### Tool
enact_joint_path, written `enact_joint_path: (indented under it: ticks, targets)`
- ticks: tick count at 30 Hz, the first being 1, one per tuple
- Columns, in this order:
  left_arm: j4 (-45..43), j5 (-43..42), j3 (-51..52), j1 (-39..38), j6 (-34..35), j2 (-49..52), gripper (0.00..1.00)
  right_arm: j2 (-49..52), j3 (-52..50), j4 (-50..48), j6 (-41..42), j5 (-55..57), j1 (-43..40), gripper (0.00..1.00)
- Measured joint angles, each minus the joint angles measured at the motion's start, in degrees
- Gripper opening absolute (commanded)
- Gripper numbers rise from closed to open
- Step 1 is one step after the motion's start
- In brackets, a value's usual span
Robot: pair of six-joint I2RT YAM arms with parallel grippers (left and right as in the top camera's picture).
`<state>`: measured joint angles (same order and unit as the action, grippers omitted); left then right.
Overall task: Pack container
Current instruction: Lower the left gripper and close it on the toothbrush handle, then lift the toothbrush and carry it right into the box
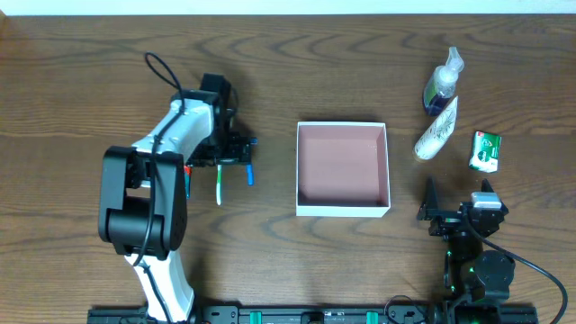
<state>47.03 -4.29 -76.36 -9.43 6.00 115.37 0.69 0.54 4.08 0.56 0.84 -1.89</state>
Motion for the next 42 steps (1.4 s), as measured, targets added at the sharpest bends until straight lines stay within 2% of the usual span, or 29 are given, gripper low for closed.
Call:
enact_joint_path:
  ticks: [9, 14, 20, 25, 30, 36, 42]
  targets:
    - [-0.2, 0.3, 0.0, 1.0, 0.9, 0.0, 1.0, 0.0, 0.0, 0.0, 0.0, 0.0, 0.0, 0.99]
    - [-0.2, 0.4, 0.0, 2.0, 1.5, 0.0, 0.92, 0.0, 0.0, 0.0, 0.0, 0.0, 0.0, 0.99]
    - [-0.2, 0.5, 0.0, 2.1, 1.5, 0.0, 0.89, 0.0, 0.0, 0.0, 0.0, 0.0, 0.0, 0.99]
    - [-0.2, 0.4, 0.0, 2.1, 1.7, 0.0, 0.79, 0.0, 0.0, 0.0, 0.0, 0.0, 0.0, 0.99]
    - [-0.3, 0.5, 0.3, 2.1, 1.5, 0.0, 0.6, 0.0, 0.0, 0.0, 0.0, 0.0, 0.0, 0.99]
    - [-1.3, 0.0, 1.7, 2.0, 1.6, -0.5, 0.33, 0.0, 0.0, 0.0, 0.0, 0.0, 0.0, 0.99]
    - [-1.2, 0.0, 2.1, 2.0, 1.6, -0.7, 0.19, 0.0, 0.0, 0.0, 0.0, 0.0, 0.0, 0.99]
